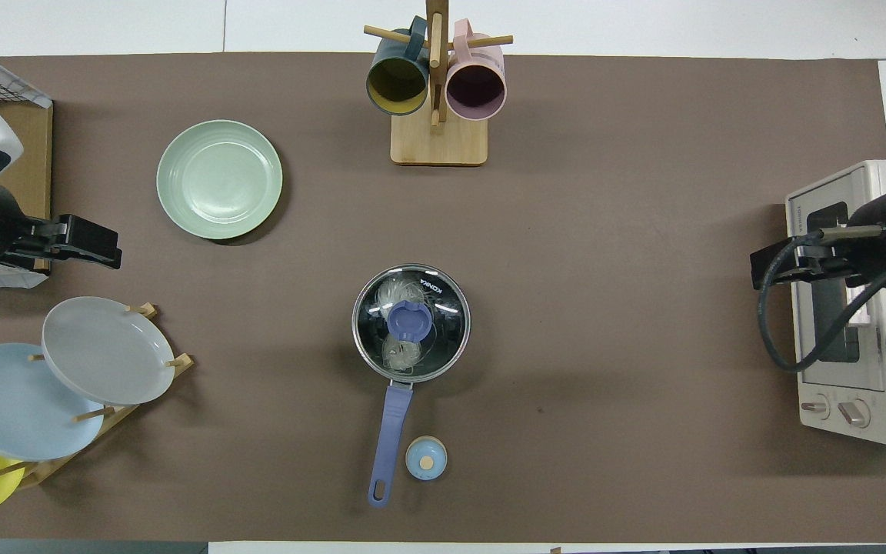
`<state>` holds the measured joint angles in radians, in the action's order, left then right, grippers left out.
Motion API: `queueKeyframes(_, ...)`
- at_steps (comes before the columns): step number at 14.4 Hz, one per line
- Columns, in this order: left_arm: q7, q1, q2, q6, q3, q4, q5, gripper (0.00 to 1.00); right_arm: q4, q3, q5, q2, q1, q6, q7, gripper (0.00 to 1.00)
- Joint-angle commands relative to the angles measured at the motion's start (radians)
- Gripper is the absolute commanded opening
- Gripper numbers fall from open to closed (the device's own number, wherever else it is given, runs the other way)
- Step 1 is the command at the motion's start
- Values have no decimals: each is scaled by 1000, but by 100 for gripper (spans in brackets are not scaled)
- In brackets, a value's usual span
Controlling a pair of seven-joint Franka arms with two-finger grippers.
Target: Transfer vermicelli from plate to pot
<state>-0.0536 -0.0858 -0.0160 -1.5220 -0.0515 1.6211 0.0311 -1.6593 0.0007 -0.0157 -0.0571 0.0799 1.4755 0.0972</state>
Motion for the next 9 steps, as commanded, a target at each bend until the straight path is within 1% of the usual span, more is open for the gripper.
queueKeyframes(1,1,6,-4,14,1,-7,3,100,-34,-33,-1,-17,-12,29,-57,100)
queueKeyframes(3,1,6,-4,14,1,-7,3,100,-31,-42,-16,-12,-11,48,-126,100)
queueKeyframes(6,1,6,-4,14,1,-7,3,100,-11,-53,-38,19,-14,35,-128,100)
queueKeyframes(9,1,6,-4,14,1,-7,3,100,-7,-54,-29,36,-14,39,-128,100)
